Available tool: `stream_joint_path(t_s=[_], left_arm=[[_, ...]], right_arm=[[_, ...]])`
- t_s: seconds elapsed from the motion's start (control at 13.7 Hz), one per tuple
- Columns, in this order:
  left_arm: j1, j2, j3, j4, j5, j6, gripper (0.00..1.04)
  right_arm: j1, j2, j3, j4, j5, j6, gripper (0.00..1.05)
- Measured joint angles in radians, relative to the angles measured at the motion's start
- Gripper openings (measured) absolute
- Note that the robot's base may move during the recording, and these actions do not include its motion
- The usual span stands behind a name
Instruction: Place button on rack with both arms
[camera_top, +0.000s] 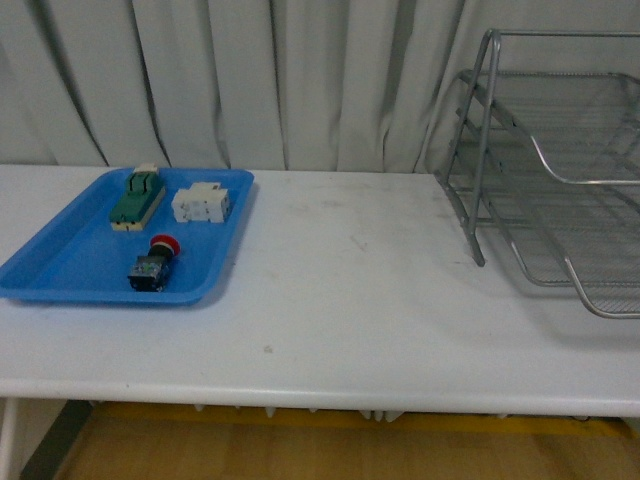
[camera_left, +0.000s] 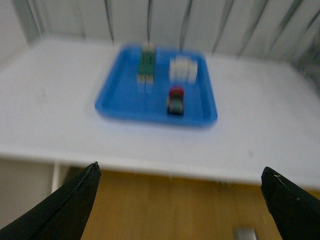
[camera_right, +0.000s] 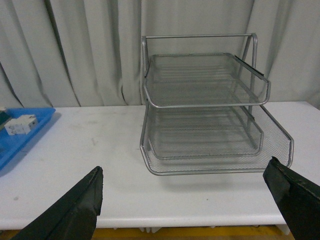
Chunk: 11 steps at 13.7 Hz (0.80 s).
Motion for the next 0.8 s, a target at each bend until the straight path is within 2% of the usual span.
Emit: stream_joint_path(t_s=[0.07, 0.29, 0.36, 0.44, 0.51, 0.66, 0.8], left_arm=[[-0.045, 0.177, 0.090, -0.042, -0.013, -0.076, 0.98], [-0.014, 0.579, 0.283, 0.230, 0.041, -0.099, 0.98], [-0.005, 0.819, 0.390, 0.341, 0.074, -0.070, 0.98], [-0.013, 0.978, 0.474, 0.374, 0.071, -0.043, 0.98], [-0.051, 1.281, 0.661, 0.336, 0.060, 0.020, 0.98], [-0.066, 1.461, 0.801, 0.298, 0.058, 0.038, 0.98], [-0.082, 1.792, 1.054, 0.196, 0.024, 0.079, 0.98]], right_arm=[[0.000, 0.000, 0.000, 0.000, -0.001, 0.000, 0.98], [0.000, 0.000, 0.000, 0.000, 0.000, 0.000, 0.98], [0.000, 0.000, 0.000, 0.000, -0.001, 0.000, 0.98], [0.000, 0.000, 0.000, 0.000, 0.000, 0.000, 0.98], [0.000, 0.000, 0.000, -0.001, -0.001, 0.000, 0.98], [0.000, 0.000, 0.000, 0.000, 0.000, 0.000, 0.98], [0.000, 0.000, 0.000, -0.001, 0.000, 0.000, 0.98]])
